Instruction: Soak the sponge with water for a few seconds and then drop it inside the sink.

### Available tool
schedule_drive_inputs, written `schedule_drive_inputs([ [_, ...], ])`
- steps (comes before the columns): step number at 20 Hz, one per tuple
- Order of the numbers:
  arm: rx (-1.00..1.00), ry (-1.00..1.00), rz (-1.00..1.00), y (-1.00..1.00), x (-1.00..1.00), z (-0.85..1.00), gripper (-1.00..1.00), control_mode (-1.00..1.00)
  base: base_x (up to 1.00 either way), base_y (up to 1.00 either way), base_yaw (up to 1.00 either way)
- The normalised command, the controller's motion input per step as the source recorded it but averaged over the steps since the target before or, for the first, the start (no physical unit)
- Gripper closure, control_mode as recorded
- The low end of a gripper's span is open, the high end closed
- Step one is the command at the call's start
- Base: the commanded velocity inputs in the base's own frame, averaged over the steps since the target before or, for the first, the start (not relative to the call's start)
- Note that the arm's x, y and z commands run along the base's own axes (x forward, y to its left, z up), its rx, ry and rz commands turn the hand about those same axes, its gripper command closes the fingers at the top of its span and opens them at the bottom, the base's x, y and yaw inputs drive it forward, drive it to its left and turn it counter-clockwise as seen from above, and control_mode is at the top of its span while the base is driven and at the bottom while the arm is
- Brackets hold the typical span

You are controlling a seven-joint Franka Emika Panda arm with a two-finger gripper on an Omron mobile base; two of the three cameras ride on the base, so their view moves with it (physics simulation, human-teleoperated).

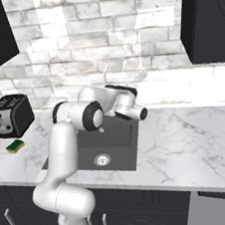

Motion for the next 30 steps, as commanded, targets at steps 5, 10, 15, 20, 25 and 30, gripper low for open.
schedule_drive_inputs([
  [5, 0.00, 0.00, -0.06, -0.29, 0.05, -0.01, -1.00, -1.00, 0.00, 0.00, 0.00],
  [10, 0.00, 0.00, -0.05, -0.10, 0.17, -0.09, -1.00, -1.00, 0.00, 0.00, 0.00],
  [15, 0.00, 0.00, 0.00, 0.01, 0.21, -0.13, -1.00, -1.00, 0.00, 0.00, 0.00],
  [20, 0.00, 0.00, 0.00, 0.16, 0.20, -0.17, -1.00, -1.00, 0.00, 0.00, 0.00],
  [25, 0.00, 0.00, 0.00, 0.12, 0.25, -0.11, -1.00, -1.00, 0.00, 0.00, 0.00],
  [30, 0.00, 0.00, 0.00, 0.12, 0.26, -0.09, -1.00, -1.00, 0.00, 0.00, 0.00],
])
